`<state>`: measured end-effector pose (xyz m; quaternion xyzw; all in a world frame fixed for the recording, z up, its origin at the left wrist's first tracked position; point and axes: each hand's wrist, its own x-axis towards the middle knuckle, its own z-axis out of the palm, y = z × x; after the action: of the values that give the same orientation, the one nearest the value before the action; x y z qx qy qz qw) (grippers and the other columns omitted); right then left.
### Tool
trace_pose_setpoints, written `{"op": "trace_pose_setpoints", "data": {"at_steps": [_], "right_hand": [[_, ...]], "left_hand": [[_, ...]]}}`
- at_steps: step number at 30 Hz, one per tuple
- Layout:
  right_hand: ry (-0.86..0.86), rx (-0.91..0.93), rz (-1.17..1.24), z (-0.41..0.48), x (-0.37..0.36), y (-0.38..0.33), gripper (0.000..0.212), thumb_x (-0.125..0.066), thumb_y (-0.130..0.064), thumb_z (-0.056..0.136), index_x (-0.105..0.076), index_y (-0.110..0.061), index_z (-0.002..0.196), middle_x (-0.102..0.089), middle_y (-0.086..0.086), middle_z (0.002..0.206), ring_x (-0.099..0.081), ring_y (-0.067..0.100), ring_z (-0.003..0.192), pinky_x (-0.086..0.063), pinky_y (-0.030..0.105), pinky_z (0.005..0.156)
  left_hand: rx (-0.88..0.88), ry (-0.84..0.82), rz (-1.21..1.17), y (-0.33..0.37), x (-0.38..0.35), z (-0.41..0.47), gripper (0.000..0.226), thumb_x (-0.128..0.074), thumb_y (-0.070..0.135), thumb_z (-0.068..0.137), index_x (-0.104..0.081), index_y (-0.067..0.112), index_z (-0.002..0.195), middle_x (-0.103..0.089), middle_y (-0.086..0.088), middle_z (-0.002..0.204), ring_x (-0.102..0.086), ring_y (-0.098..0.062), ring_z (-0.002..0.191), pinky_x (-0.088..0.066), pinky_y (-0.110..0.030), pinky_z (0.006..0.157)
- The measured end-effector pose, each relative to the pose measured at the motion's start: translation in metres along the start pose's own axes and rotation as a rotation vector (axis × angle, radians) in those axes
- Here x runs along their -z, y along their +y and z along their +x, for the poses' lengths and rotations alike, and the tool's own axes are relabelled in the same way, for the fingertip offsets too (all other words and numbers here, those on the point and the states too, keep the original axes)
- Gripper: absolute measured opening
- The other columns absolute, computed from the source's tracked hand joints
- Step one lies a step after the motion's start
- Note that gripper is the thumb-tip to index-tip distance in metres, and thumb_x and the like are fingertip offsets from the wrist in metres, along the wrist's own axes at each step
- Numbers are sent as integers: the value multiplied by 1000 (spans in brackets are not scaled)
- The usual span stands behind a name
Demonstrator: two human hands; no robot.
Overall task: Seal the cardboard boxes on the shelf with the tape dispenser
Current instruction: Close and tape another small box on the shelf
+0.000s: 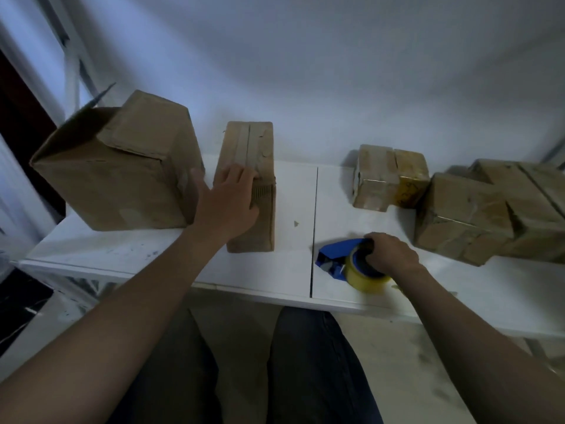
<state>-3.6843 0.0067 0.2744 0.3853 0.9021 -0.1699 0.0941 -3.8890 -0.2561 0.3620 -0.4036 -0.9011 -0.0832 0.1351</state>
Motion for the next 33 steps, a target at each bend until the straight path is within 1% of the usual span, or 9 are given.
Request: {"op": "trace_pose_setpoints", "data": {"at_steps": [8,13,16,18,20,22,26,29,33], "right_hand": [[175,40,170,-2,-15,12,34,-61,-9,86,-62,-22,117,-67,12,111,-62,37,99,-51,42,81],[295,113,411,-11,3,0,36,-61,1,81,-56,-29,98,-67,4,99,-61,29,84,-53,42,69],[425,193,535,-20,21,-15,40,-63,2,81,-62,-31,104,-66,-6,102,-62,21,88,-47,32,68],[497,269,602,-27,41,-29,48,-65,6,81,-68,-27,116,-63,-10,105,-61,17,97,-49,32,79],[559,334,653,-35,63,-45,54,-65,8,81,-68,-22,126,-59,-9,111,-57,14,102,-50,30,89],[609,383,688,-42,83,-59,57,-65,9,82,-67,-21,130,-61,-5,116,-57,14,104,-50,30,94],[632,436,737,-54,112,-86,56,-65,10,84,-66,-20,130,-59,-7,115,-55,8,101,-47,14,90],[664,457,708,-63,123,-104,53,-66,9,85,-65,-17,131,-59,-5,120,-53,7,100,-37,-4,76],[671,487,701,-71,125,-119,51,-66,10,86,-65,-14,131,-59,0,121,-52,9,100,-36,-6,72]], "left_hand": [[56,-40,8,32,8,-10,44,-52,30,94,-44,28,137,-41,-3,144,-31,-28,142,-3,-77,110],[77,-24,-65,36,16,-9,37,-54,27,93,-55,29,130,-45,-1,142,-34,-30,140,-5,-74,112],[-45,136,-203,31,25,-5,23,-57,17,91,-73,23,106,-58,0,130,-46,-27,130,-26,-51,117],[-43,194,-303,28,34,-5,19,-58,14,92,-76,20,97,-64,-1,120,-53,-24,120,-38,-34,107],[70,158,-429,30,46,-5,17,-58,18,95,-74,24,96,-64,7,105,-56,-18,105,-47,-34,95],[273,-21,-591,34,58,-3,16,-58,30,99,-73,26,102,-60,12,99,-56,-12,97,-46,-31,85],[666,-327,-1064,38,79,2,49,-49,52,99,-75,10,97,-75,-8,99,-63,-21,86,-40,-27,63],[737,-344,-1345,35,87,1,62,-40,64,98,-77,15,98,-77,-2,91,-64,-18,78,-41,-27,61],[774,-360,-1371,35,90,-3,70,-35,72,95,-78,16,99,-78,0,92,-64,-16,75,-44,-28,65]]}}
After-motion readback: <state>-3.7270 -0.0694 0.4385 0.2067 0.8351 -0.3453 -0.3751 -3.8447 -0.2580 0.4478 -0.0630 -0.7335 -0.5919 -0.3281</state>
